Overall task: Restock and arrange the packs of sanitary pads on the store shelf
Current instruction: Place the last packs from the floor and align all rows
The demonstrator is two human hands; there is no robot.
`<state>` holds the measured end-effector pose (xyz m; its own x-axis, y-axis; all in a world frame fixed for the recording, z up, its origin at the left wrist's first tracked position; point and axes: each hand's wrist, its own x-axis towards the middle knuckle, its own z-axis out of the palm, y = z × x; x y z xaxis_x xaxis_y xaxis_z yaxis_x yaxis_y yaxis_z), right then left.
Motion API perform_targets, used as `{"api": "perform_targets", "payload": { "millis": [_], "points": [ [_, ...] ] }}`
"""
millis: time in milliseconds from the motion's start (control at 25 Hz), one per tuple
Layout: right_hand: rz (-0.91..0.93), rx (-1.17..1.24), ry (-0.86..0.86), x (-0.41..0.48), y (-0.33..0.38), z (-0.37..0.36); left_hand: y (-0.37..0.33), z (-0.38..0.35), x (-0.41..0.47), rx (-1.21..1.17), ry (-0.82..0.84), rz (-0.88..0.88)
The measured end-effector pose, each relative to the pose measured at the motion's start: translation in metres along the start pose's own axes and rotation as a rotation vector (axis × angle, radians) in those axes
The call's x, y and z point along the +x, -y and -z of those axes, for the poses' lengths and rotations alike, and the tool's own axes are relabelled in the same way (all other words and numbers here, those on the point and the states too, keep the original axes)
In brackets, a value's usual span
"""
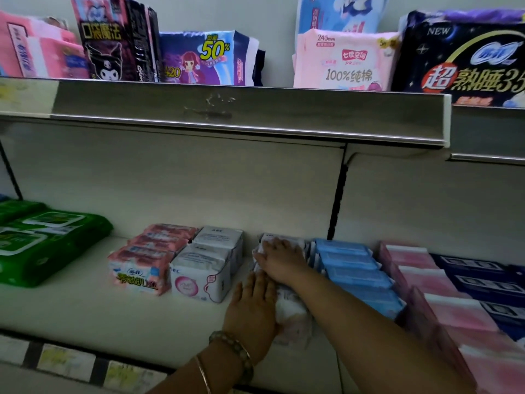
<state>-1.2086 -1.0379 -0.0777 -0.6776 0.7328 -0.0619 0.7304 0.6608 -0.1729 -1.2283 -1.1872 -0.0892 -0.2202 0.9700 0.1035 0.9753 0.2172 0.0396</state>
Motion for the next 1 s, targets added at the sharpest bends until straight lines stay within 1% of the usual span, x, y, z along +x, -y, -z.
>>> {"api": "perform_targets", "payload": {
  "millis": [80, 200, 280, 400, 520, 560, 680, 800, 920, 1000],
  "points": [
    [0.009, -0.029, -0.018, 0.002, -0.002, -0.001, 0.0, 0.004, 0.001, -0.028, 0.054, -0.011],
    [0.021, -0.037, -0.024, 0.001, -0.003, 0.001, 0.007, 0.004, 0.0, -0.111, 0.062, -0.062],
    [0.025, -0.033, -0.004, -0.001, -0.002, 0.002, 0.017, 0.002, -0.005, -0.197, 0.021, -0.103],
    [0.032, -0.007, 0.029, 0.0, -0.001, 0.001, 0.031, 0.006, -0.013, -0.182, -0.059, -0.15],
    [0.004, 0.099, 0.058, 0.008, 0.001, 0.015, 0.056, 0.012, -0.014, -0.16, -0.117, -0.11],
    [-0.022, 0.127, 0.031, 0.009, 0.008, 0.021, 0.068, 0.013, -0.015, -0.148, -0.122, -0.088],
    [-0.059, 0.163, -0.135, 0.012, 0.048, 0.037, 0.11, 0.016, -0.014, -0.083, -0.099, -0.03],
    [0.009, 0.113, -0.226, 0.025, 0.101, 0.035, 0.15, 0.019, -0.015, -0.04, -0.097, -0.022],
    [0.065, 0.055, -0.235, 0.048, 0.144, 0.023, 0.191, 0.016, -0.011, -0.054, -0.072, -0.058],
    [0.044, 0.013, -0.196, 0.06, 0.159, 0.01, 0.208, 0.011, -0.004, -0.041, -0.079, -0.088]
  ]
}}
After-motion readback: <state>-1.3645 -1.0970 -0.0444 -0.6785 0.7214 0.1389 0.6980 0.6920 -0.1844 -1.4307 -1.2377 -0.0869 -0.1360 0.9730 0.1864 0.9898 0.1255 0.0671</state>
